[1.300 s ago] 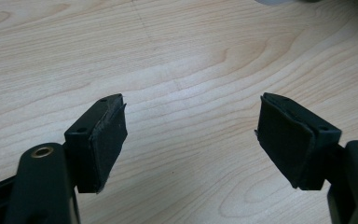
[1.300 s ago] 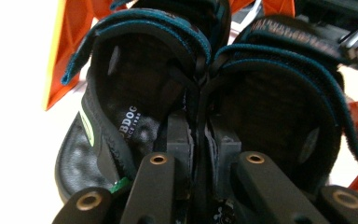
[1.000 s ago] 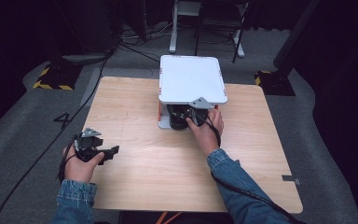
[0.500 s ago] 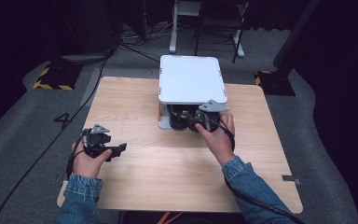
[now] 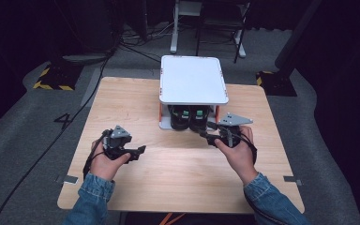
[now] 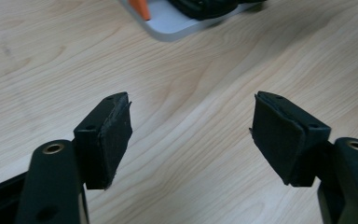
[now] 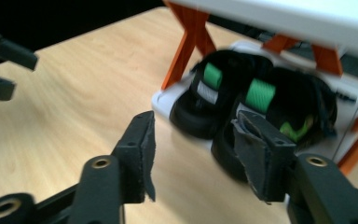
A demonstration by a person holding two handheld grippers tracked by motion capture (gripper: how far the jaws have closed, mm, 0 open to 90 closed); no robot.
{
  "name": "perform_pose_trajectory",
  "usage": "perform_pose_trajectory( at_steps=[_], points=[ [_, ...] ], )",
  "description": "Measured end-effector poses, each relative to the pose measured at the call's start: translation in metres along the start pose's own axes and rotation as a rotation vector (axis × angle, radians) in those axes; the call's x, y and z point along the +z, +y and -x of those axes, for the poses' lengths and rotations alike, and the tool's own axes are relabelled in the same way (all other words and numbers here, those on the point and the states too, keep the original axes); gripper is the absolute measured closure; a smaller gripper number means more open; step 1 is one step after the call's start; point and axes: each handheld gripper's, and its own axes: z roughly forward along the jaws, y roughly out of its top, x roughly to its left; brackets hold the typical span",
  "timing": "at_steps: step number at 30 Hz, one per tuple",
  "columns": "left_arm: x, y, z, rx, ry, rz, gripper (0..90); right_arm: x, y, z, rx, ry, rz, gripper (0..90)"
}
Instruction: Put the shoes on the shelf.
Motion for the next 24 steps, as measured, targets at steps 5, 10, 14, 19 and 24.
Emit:
perform_pose_trajectory(
  at_steps=[5, 10, 14, 19, 24],
  points=[
    [0.033, 0.012, 0.024, 0.029, -0.026, 0.04, 37.4, 0.003, -0.021, 0.009, 0.035, -0.012, -0.035, 58.2],
    [0.063, 0.022, 0.035, 0.056, -0.031, 0.046, 50.9, 0.017, -0.038, 0.011, 0.078, -0.006, -0.052, 60.6],
    [0.088, 0.03, 0.037, 0.046, -0.063, 0.086, 61.1, 0.028, -0.045, 0.012, 0.078, 0.001, -0.071, 63.9],
    [0.124, 0.04, 0.039, 0.042, -0.087, 0.096, 64.3, 0.049, -0.054, 0.024, 0.135, 0.004, -0.082, 66.5],
    [0.136, 0.045, 0.045, 0.001, -0.062, 0.09, 62.4, 0.059, -0.058, 0.029, 0.176, -0.032, -0.067, 59.8]
  ],
)
